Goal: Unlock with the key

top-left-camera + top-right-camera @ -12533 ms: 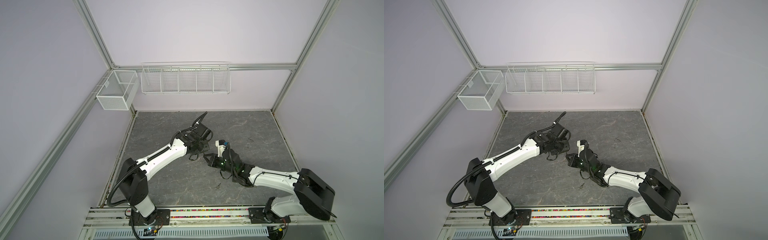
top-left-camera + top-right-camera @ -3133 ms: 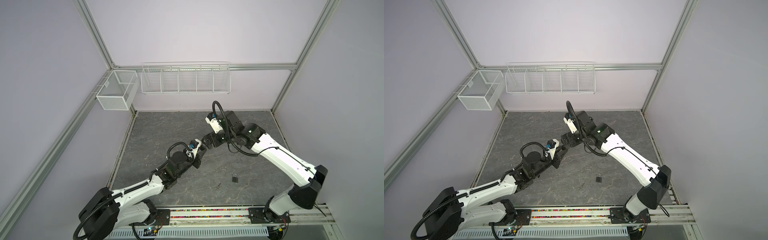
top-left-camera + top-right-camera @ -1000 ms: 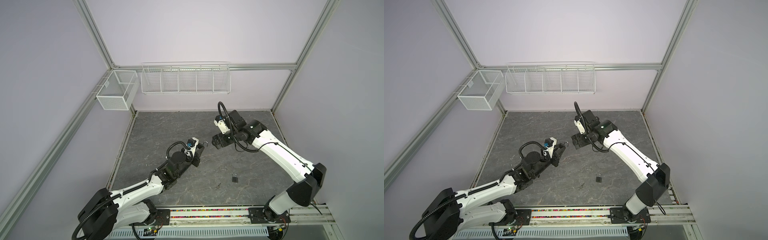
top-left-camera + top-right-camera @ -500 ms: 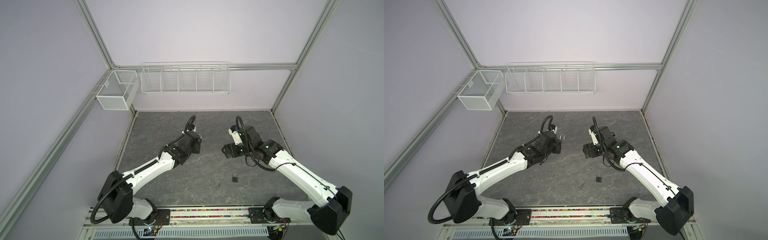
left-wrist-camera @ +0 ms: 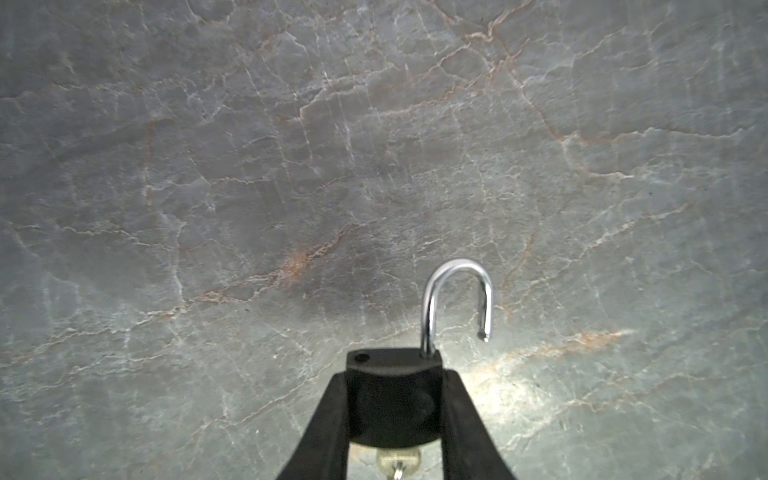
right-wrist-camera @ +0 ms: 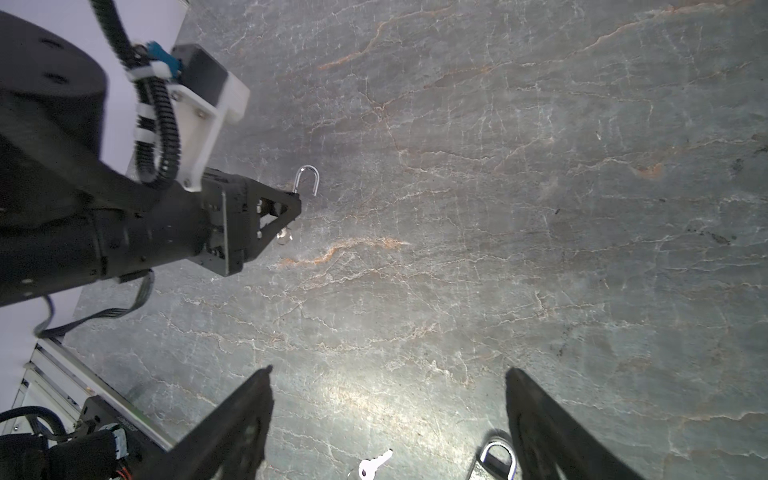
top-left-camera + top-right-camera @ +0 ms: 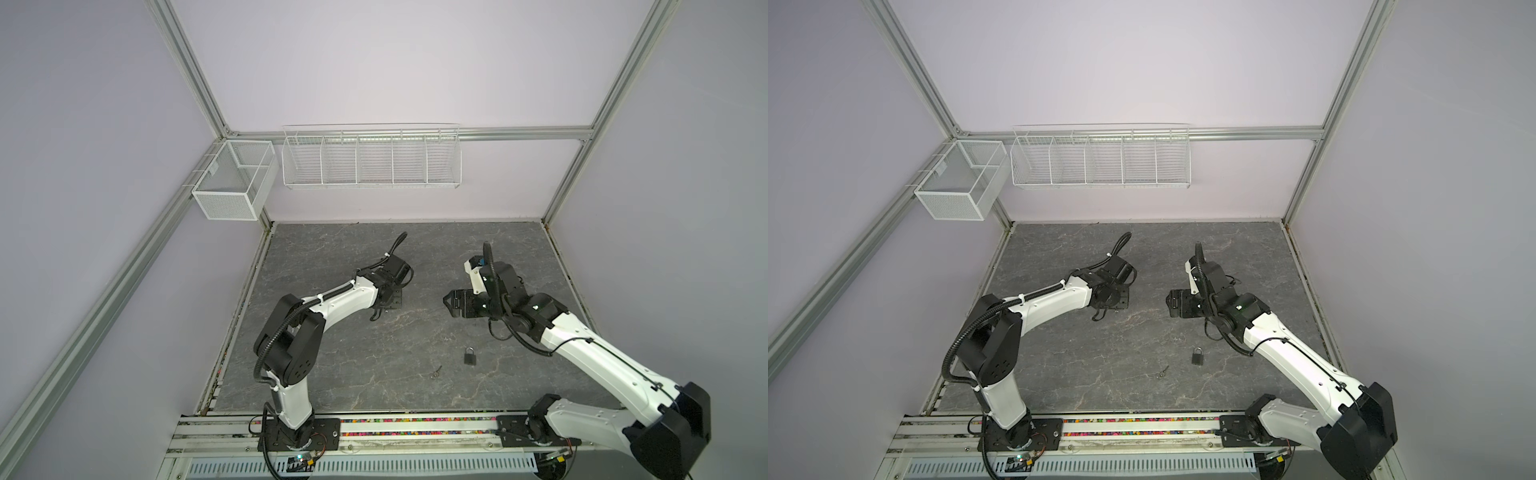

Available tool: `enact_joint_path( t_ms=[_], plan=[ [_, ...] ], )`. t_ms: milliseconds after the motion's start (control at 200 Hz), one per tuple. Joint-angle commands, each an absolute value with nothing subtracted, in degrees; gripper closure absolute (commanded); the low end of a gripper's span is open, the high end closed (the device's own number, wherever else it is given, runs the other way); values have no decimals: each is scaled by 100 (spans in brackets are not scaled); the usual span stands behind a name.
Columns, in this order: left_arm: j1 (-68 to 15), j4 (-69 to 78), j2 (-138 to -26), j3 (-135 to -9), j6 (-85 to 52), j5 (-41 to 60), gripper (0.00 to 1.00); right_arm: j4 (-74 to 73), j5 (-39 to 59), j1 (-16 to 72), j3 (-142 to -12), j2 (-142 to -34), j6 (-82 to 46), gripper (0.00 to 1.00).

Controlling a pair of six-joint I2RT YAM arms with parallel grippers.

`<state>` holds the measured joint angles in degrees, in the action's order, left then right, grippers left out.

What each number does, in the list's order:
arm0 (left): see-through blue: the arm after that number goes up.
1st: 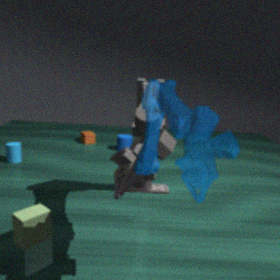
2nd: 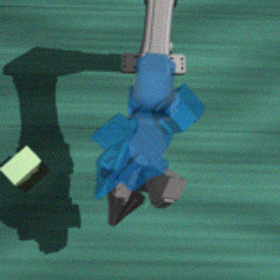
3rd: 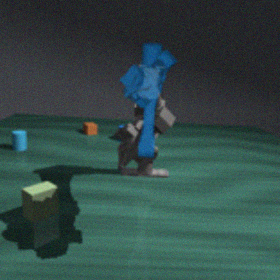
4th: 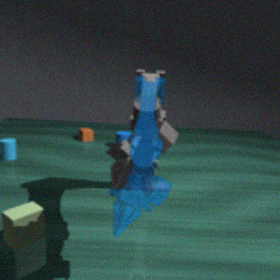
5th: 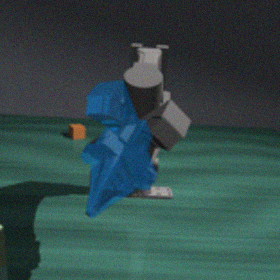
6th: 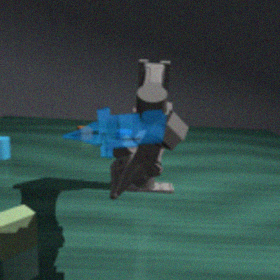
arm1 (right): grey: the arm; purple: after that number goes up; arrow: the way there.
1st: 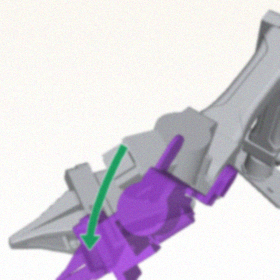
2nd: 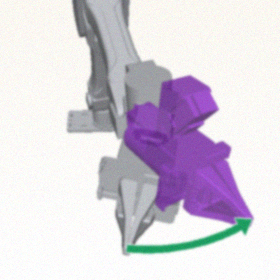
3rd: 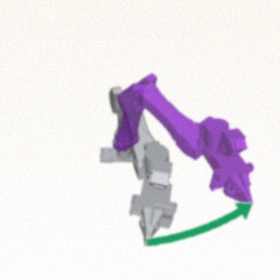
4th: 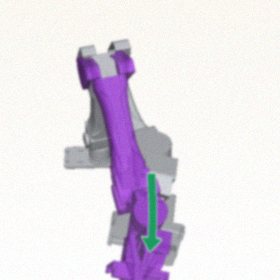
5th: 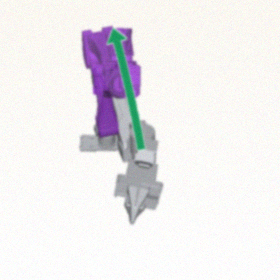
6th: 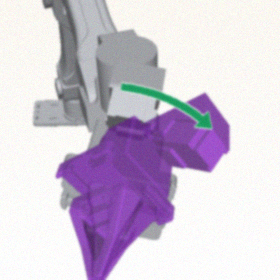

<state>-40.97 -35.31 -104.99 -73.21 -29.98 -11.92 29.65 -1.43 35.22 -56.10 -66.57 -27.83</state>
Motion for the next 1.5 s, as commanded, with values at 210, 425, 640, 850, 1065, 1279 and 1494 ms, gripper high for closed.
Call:
enact_joint_path(
  t_ms=[210,425,640,850,1065,1279,1494],
  plan=[
    [-4087,-3700,-10891,-7538,-3213,-1198,100,2619,-35,3479,-5497,-6635,-3015,12],
    [-4086,-3612,-11095,-7543,-3226,-1146,100,2639,-8,3469,-5496,-6724,-3005,11],
    [-4086,-3569,-11179,-7506,-3208,-1179,100,2682,-74,3471,-5459,-6680,-3006,11],
    [-4083,-3620,-11243,-7469,-3254,-1159,99,2687,-68,3464,-5458,-6675,-2997,11],
    [-4078,-3709,-11286,-7530,-3245,-1113,54,2750,-124,3464,-5424,-6673,-2968,11],
    [-4078,-3816,-11140,-7671,-3252,-1030,45,2706,-144,3471,-5314,-6591,-3042,11],
    [-4078,-3966,-10549,-7801,-3287,-1133,40,2760,-22,3465,-5381,-6583,-2981,12]
  ],
)
